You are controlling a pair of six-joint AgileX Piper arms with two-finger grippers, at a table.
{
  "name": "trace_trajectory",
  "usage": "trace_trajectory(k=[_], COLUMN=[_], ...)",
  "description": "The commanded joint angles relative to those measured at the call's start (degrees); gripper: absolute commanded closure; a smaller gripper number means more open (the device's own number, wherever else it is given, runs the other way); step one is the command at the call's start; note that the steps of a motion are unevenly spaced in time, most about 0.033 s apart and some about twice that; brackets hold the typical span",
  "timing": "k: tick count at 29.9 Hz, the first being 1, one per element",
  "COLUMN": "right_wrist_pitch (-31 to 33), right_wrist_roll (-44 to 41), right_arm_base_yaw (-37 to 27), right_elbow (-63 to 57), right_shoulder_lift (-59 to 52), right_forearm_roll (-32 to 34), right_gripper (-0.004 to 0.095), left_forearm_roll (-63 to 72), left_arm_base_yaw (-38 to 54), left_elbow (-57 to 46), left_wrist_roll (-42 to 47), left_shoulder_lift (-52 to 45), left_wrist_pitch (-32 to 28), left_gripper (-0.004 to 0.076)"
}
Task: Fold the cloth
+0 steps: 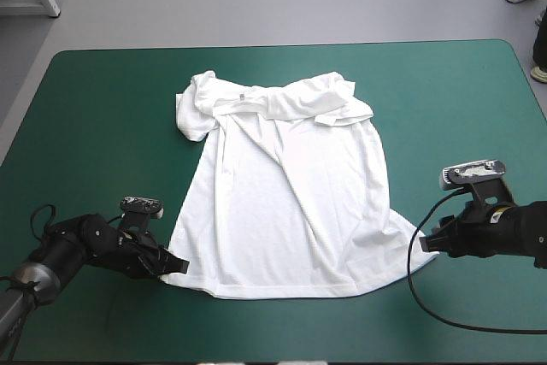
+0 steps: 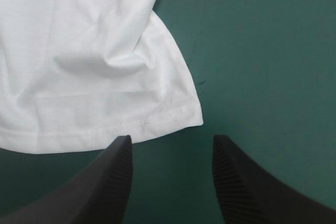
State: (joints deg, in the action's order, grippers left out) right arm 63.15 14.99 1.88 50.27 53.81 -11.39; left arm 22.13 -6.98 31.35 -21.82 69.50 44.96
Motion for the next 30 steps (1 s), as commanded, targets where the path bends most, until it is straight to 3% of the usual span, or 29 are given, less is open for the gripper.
trace_trajectory(k=[1,13,20,30], right_wrist_pitch=[-2.8,-12.7,-14.2,-14.5], right_wrist_roll=[0.5,0.5,2.2,3.3], right_arm_base_yaw=[0.0,0.0,0.0,0.0], right_elbow=[-1.4,-6.2,-6.2,-6.5], right_shoulder_lift=[-0.3,9.2,16.8,24.4], right_forearm_roll=[-0.1,-0.3,-3.0,-3.5], right_gripper=[0.0382,0.0394,0.04,0.0494], left_forearm_roll=[1.2,1.2,1.2,1.2], left_arm_base_yaw=[-0.1,-0.1,-0.1,-0.1], left_elbow=[-0.5,-0.5,-0.5,-0.5], left_wrist_roll=[0.0,0.0,0.0,0.0], left_shoulder_lift=[0.5,0.5,0.5,0.5], left_wrist_pitch=[0.1,-0.4,-0.5,-1.4], left_gripper=[0.0705,0.0705,0.0705,0.0705])
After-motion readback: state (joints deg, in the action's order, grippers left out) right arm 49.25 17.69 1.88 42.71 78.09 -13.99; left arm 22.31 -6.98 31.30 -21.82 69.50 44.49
